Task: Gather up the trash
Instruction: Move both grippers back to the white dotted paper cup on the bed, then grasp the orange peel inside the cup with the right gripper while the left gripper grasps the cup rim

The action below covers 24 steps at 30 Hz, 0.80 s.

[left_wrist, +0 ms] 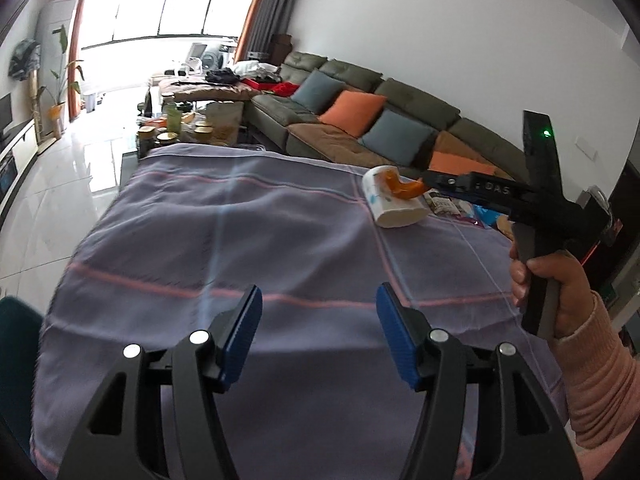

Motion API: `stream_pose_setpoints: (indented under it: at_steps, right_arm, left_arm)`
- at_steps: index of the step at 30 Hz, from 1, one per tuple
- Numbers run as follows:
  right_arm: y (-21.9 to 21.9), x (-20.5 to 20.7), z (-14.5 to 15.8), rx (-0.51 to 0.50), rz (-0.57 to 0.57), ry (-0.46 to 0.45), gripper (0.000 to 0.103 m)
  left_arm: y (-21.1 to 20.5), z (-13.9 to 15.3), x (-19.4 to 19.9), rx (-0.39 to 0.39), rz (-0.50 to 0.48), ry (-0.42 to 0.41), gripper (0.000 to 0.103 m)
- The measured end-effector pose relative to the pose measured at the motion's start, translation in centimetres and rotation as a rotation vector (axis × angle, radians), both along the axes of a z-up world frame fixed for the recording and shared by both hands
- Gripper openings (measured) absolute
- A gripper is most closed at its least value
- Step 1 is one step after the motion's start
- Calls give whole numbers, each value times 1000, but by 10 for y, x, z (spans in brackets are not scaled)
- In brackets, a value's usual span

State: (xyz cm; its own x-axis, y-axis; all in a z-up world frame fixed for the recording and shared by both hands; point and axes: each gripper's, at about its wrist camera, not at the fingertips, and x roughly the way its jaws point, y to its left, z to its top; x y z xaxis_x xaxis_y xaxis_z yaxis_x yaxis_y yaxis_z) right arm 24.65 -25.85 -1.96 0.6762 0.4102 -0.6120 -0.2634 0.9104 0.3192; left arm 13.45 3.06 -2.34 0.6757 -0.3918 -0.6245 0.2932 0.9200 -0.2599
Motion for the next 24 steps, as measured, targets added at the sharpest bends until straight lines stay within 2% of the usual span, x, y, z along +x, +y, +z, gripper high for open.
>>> stream_pose_setpoints:
  at_steps: [2,4,6,12,16,24]
  right_arm:
    - [2,7,-6,2,20,21,48]
    - [1,12,-10,8,26,35,33]
    - [-1,16,-13,14,33,44,25]
    - [-15,16,-10,71,43,37,17]
    - [-26,13,-3,109,41,20,16]
    - [-44,12,3,161,29,7,16]
  left_arm:
    - [-9,-2,10,-6,-14,16,60]
    - [-15,-3,18,-7,-24,27,60]
    - [-23,-4,27,-5,-33,36,60]
    - [-47,-7,52,-1,-74,66,59]
    - [-69,-13,71,7,-99,90,59]
    - [-111,-24,106,89,-124,115,43]
